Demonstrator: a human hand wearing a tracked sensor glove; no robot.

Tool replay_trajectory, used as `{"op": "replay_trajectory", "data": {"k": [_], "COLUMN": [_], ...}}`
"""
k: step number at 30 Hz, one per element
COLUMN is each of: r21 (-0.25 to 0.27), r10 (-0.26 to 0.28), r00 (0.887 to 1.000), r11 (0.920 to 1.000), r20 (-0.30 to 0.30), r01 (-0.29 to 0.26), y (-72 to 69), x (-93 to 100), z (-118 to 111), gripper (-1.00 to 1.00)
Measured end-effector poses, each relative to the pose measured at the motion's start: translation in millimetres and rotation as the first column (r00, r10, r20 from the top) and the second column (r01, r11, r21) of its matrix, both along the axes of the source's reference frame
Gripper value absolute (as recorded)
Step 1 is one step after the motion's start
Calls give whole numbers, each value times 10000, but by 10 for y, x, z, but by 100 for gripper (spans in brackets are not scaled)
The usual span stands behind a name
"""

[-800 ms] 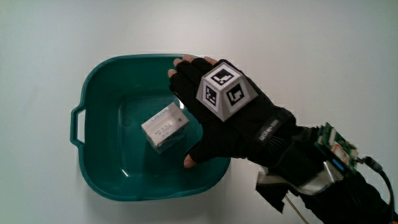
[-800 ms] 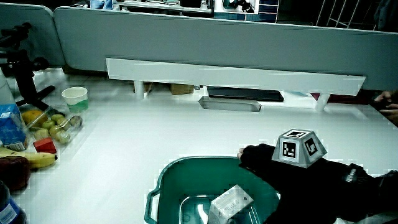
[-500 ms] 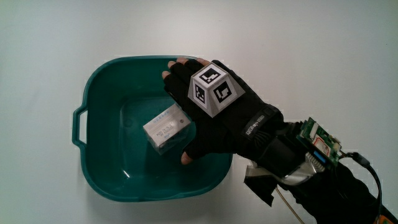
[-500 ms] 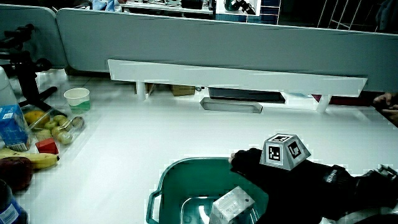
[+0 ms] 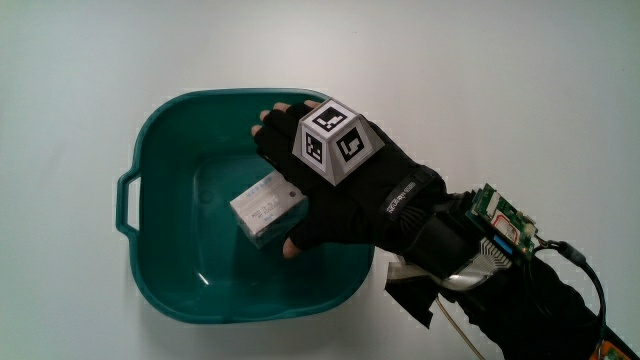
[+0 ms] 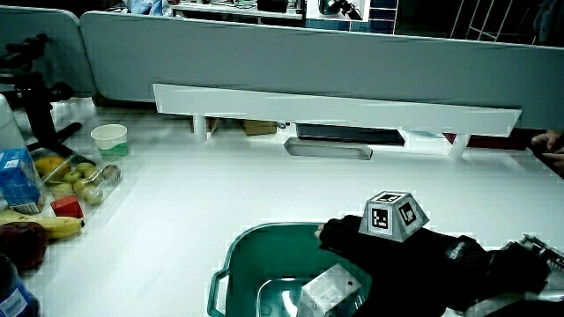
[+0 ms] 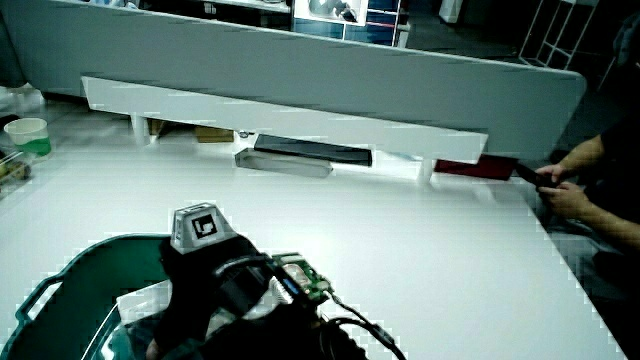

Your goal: Pick milk from plate

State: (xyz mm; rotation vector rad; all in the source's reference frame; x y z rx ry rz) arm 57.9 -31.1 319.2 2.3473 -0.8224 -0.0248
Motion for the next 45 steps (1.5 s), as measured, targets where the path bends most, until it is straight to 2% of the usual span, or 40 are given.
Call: {"op": "replay_trajectory", "data": {"k": [1, 2, 3, 4, 5, 8, 9, 10, 11, 12, 16, 17, 22, 25, 32, 36, 43, 45], "r21": [467, 306, 418, 104, 146, -302, -660, -249, -372, -467, -545, -817, -794, -977, -862, -848, -629, -704], "r10": [256, 207, 123, 60, 68, -173, -237, -149, -215, -372, -427, -520, -735, -777, -894, -931, -970, -986], "r00": [9996, 9998, 9999, 10000, 9999, 9998, 9997, 9999, 9997, 9993, 9991, 9986, 9971, 9967, 9959, 9941, 9899, 9899], "r11": [9986, 9993, 9991, 9999, 9999, 9994, 9975, 9996, 9991, 9982, 9976, 9953, 9943, 9924, 9922, 9916, 9926, 9919], "r20": [66, -11, -39, -52, 83, 8, 109, -53, 124, 66, 44, -17, -183, -220, 110, 552, 1031, 1021], "r01": [-259, -207, -122, -59, -69, 173, 244, 147, 220, 375, 429, 517, 718, 752, 900, 975, 1038, 1060], "y": [-18, -29, -41, -58, -70, -100, -107, -111, -115, -119, -143, -149, -164, -180, -181, -186, -199, -200], "x": [-29, -59, -89, -116, -149, -227, -256, -282, -313, -339, -423, -442, -506, -527, -562, -564, -557, -562], "z": [-16, 5, 6, 32, 14, 68, 86, 76, 56, 70, 122, 161, 238, 289, 278, 267, 268, 283], "gripper": [0, 0, 0, 0, 0, 0, 0, 0, 0, 0, 0, 0, 0, 0, 0, 0, 18, 24]}}
